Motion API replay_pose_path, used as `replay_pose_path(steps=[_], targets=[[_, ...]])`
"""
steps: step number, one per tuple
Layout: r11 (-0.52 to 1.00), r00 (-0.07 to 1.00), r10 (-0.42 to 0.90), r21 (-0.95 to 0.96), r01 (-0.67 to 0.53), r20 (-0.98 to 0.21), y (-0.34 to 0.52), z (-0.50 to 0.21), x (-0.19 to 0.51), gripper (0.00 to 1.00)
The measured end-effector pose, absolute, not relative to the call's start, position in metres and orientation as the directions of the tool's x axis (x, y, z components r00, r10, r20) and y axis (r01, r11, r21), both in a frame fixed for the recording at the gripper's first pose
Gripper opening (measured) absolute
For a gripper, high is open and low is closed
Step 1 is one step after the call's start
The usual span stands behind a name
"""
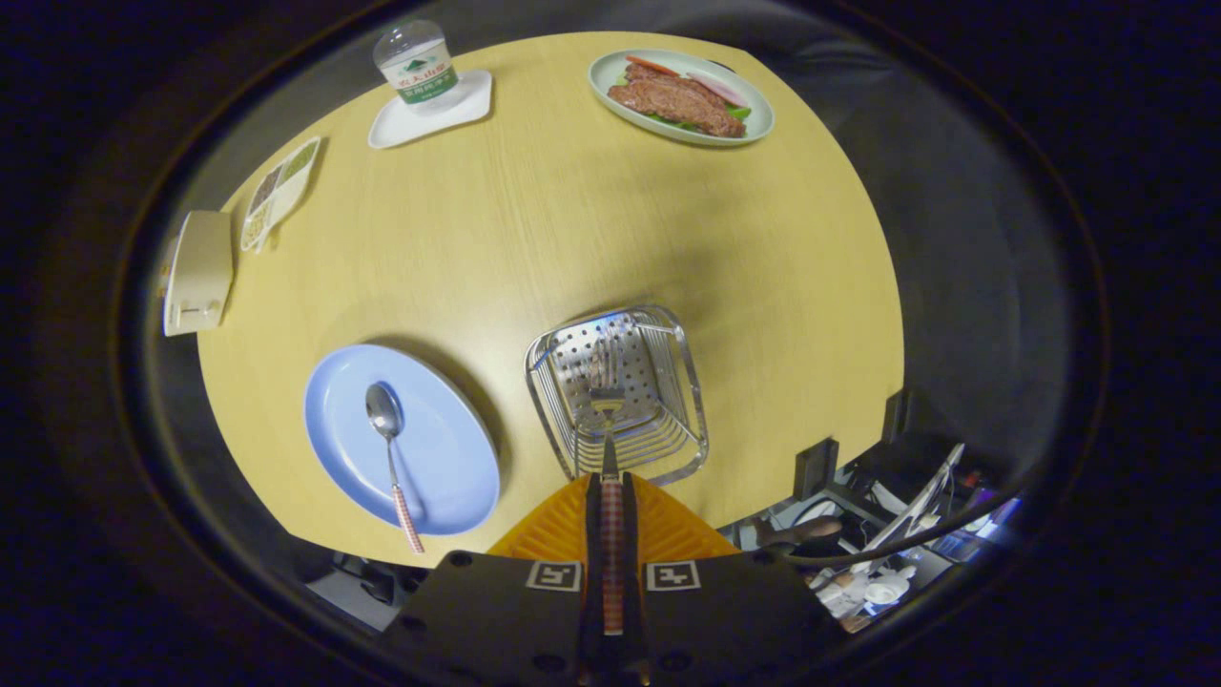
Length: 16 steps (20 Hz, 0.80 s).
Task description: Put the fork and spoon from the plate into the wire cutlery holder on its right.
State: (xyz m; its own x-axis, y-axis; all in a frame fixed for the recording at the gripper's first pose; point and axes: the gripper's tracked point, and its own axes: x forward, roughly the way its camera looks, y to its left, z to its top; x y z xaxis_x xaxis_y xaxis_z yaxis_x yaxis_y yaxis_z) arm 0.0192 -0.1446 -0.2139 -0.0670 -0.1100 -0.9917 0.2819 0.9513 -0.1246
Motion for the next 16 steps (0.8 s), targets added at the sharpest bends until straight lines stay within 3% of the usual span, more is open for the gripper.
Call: replay_pose_path(steps=[3, 11, 16], targets=[[0.963, -0.063, -0.131, -0.142, 0.230, -0.989, -0.145, -0.212, 0.024, 0.15], [0.958, 0.003, -0.175, -0.170, 0.232, -0.985, -0.136, -0.188, 0.018, 0.98], [0.948, 0.064, -0.235, -0.214, 0.236, -0.970, -0.120, -0.160, 0.009, 0.98]])
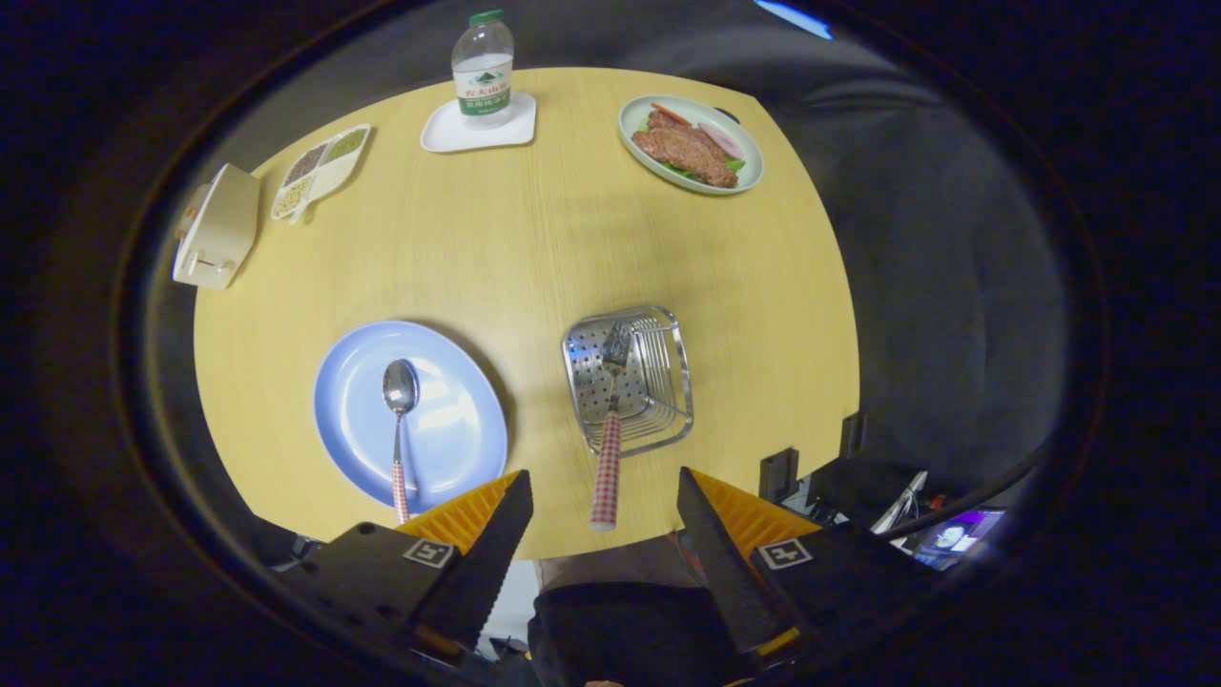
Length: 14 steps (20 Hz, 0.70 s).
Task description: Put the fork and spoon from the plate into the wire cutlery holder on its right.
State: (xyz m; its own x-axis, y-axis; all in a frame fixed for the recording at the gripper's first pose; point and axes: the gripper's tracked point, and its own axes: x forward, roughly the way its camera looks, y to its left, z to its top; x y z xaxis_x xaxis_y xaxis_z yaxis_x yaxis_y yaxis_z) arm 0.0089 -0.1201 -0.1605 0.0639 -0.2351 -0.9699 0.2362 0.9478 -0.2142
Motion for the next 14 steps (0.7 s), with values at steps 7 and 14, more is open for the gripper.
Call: replay_pose_path(steps=[7, 14], targets=[[0.953, 0.157, -0.244, -0.207, 0.222, -0.957, -0.059, -0.135, -0.014, 0.98], [0.961, 0.353, -0.234, -0.162, 0.222, -0.906, 0.016, -0.148, -0.014, 0.98]])
